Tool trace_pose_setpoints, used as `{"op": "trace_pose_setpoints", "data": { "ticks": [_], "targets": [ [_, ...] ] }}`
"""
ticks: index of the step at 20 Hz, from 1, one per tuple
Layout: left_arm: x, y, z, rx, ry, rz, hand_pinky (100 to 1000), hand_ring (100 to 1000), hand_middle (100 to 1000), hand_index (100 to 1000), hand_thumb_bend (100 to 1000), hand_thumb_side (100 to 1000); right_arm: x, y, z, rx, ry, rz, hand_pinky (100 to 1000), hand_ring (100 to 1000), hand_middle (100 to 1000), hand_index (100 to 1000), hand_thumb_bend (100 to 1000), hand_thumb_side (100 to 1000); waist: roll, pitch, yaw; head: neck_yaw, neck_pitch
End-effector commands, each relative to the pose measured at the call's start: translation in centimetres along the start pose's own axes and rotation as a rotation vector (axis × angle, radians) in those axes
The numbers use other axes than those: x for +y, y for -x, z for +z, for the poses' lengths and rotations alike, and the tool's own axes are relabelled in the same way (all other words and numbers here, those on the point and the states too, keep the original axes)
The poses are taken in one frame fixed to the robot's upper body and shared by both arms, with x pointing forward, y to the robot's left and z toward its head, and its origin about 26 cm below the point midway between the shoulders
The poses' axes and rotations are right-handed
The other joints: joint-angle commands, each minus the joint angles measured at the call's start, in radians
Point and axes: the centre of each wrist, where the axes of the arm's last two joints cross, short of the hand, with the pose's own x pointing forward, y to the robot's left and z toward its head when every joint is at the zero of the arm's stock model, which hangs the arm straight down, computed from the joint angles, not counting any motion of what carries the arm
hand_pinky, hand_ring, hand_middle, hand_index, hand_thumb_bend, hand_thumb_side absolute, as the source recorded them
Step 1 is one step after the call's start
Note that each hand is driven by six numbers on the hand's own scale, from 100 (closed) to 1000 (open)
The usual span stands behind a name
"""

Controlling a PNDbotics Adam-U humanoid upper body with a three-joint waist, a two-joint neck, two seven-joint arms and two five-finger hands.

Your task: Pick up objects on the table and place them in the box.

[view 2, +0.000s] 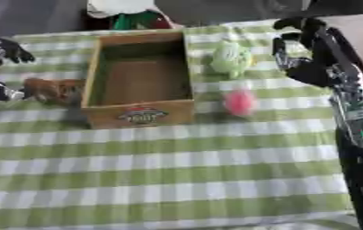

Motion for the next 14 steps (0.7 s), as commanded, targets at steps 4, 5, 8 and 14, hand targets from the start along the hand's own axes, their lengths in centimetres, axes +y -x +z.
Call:
{"op": "trace_pose_setpoints", "data": {
  "ticks": [4,5,8,14],
  "targets": [
    [1.1,0.0,-0.1,-0.027,0.009,-0.020,753,682,656,784,505,159,-0.6,-0.6,-0.5,-0.023,0.000,0.013,831,928,724,764,100,219,-0.001,-0.013,0.000,0.001,0.005],
    [0.9,-0.1,-0.2,-0.030,0.016,-0.017,754,682,656,784,503,156,-0.6,-0.6,-0.5,-0.024,0.000,0.013,831,928,724,764,100,219,-0.002,-0.013,-0.001,0.001,0.005],
    [0.6,-0.3,-0.4,-0.042,0.031,-0.009,756,682,654,782,499,148,-0.6,-0.6,-0.6,-0.025,-0.002,0.013,831,928,724,764,100,218,-0.002,-0.011,-0.004,0.002,0.005],
    [0.1,-1.0,-1.0,-0.074,0.056,0.003,758,674,644,780,489,139,-0.5,-0.6,-0.7,-0.029,-0.008,0.011,832,928,724,765,100,217,-0.001,-0.006,-0.016,0.004,0.005]
  ]
}}
